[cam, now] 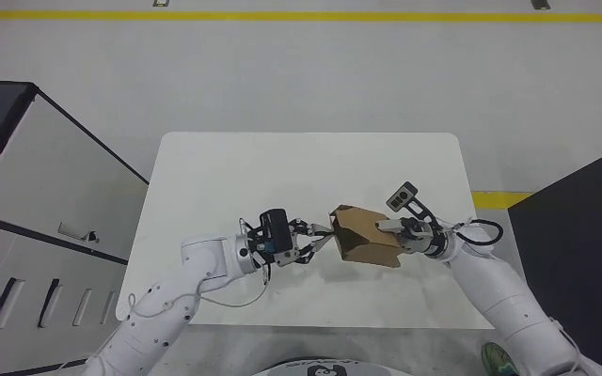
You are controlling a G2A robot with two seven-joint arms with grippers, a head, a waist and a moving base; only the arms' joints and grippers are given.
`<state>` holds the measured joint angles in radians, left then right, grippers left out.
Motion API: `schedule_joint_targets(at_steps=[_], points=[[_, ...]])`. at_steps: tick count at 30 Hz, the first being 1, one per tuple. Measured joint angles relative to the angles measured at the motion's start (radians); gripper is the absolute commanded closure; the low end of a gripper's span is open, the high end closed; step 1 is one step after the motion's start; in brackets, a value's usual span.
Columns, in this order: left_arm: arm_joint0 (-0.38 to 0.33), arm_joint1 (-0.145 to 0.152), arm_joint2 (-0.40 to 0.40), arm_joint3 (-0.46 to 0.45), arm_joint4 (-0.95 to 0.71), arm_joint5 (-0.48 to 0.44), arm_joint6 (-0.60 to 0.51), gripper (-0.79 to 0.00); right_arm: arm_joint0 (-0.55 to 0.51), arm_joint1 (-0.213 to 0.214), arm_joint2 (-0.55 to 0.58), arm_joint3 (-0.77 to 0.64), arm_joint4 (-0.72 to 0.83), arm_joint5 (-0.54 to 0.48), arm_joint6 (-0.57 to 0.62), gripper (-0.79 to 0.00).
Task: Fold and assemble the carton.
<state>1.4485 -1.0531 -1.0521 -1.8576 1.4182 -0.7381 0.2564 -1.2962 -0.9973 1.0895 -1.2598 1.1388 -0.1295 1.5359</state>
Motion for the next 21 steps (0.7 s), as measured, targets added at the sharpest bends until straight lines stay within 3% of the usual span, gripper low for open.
schedule_joint_targets(at_steps=[21], points=[[0.001,0.002,0.017,-0.010,0.037,0.000,0.012,0.000,0.012,-0.020,-0.011,0.040,0.030,0.025,-0.006,0.000]])
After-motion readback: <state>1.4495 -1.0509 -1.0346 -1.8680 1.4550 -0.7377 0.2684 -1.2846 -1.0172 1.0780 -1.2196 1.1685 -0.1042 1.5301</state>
